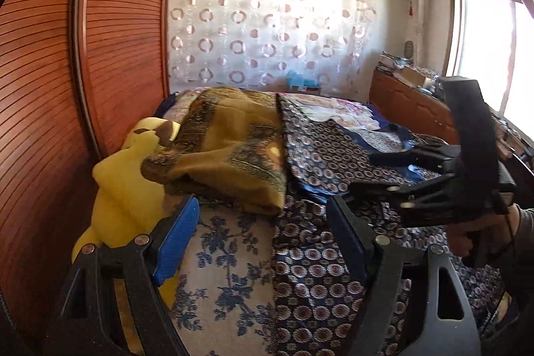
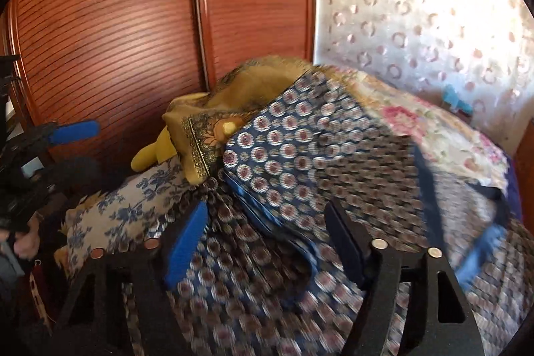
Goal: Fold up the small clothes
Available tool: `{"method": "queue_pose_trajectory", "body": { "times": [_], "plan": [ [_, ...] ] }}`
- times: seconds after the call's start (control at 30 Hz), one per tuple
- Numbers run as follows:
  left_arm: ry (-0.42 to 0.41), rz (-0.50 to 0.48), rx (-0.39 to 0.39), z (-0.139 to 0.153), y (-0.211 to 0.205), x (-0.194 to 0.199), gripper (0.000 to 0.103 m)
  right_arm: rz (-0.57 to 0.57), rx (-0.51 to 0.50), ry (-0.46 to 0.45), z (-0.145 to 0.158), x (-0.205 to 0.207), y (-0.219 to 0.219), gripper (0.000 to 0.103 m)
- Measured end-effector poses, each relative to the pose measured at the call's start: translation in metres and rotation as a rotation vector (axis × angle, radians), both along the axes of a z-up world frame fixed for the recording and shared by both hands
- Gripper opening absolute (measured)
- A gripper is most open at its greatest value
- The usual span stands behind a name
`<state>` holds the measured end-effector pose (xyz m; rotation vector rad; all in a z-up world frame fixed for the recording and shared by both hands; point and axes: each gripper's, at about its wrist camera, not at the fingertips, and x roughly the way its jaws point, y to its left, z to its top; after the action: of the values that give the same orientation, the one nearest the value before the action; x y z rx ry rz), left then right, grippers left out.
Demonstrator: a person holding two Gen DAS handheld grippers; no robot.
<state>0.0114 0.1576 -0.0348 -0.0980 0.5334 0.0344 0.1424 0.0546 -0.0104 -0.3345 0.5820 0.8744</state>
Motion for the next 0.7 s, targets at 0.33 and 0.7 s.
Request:
{"method": "queue_pose_trajectory", "body": {
  "times": [0.33,0.7],
  "plan": [
    [-0.001,0.016,-0.021,-0.007,0.011,-0.005,0.079,0.025,-0.095,0.032,-0.029,0.038,0.064,0.041],
    [0.017,-0.006,-0.034,-0.016,0.003,-0.001,0.079,-0.149,-0.01,-0.03,0.006,0.085,0.035,0.011]
  ]
}}
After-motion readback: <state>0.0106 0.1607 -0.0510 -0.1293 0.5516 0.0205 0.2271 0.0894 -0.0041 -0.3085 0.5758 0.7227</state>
